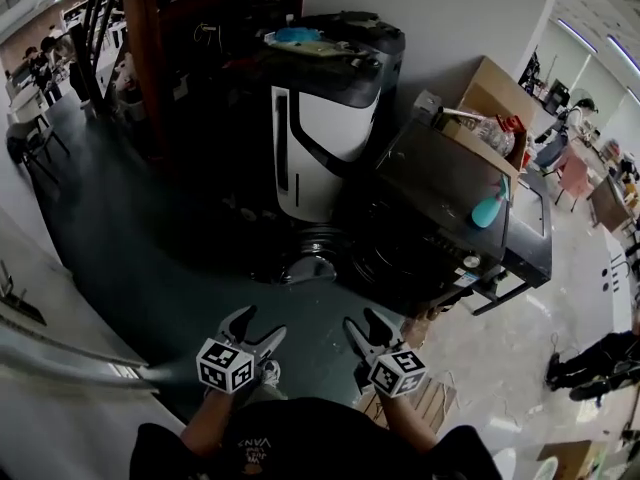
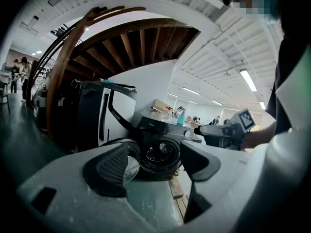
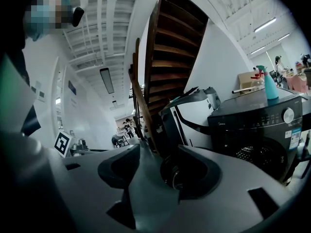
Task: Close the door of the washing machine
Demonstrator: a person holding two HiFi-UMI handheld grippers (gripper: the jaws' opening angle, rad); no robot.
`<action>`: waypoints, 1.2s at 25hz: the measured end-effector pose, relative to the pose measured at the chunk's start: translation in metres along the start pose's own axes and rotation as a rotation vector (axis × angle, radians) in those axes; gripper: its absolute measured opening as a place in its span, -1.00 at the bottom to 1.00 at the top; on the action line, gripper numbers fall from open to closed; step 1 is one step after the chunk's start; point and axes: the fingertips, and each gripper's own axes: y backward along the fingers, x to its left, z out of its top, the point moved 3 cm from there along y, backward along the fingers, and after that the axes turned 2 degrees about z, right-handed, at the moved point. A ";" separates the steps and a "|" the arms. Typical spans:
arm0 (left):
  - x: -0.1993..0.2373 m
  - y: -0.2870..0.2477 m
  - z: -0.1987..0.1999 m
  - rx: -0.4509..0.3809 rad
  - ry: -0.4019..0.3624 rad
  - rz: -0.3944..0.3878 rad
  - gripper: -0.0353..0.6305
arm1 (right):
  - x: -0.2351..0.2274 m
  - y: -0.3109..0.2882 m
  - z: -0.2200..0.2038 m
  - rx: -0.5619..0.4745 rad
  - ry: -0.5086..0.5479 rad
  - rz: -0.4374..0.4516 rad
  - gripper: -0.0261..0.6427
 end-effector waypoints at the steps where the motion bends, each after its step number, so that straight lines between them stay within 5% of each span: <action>1: 0.013 -0.006 0.004 0.006 -0.006 -0.013 0.11 | 0.000 -0.010 0.001 -0.005 -0.004 -0.016 -0.26; 15: 0.130 -0.081 0.031 0.135 -0.081 -0.193 0.13 | -0.008 -0.096 0.004 -0.073 -0.106 -0.247 -0.26; 30: 0.179 -0.194 0.018 0.234 -0.139 -0.166 0.13 | -0.064 -0.113 -0.005 -0.034 -0.155 -0.323 -0.27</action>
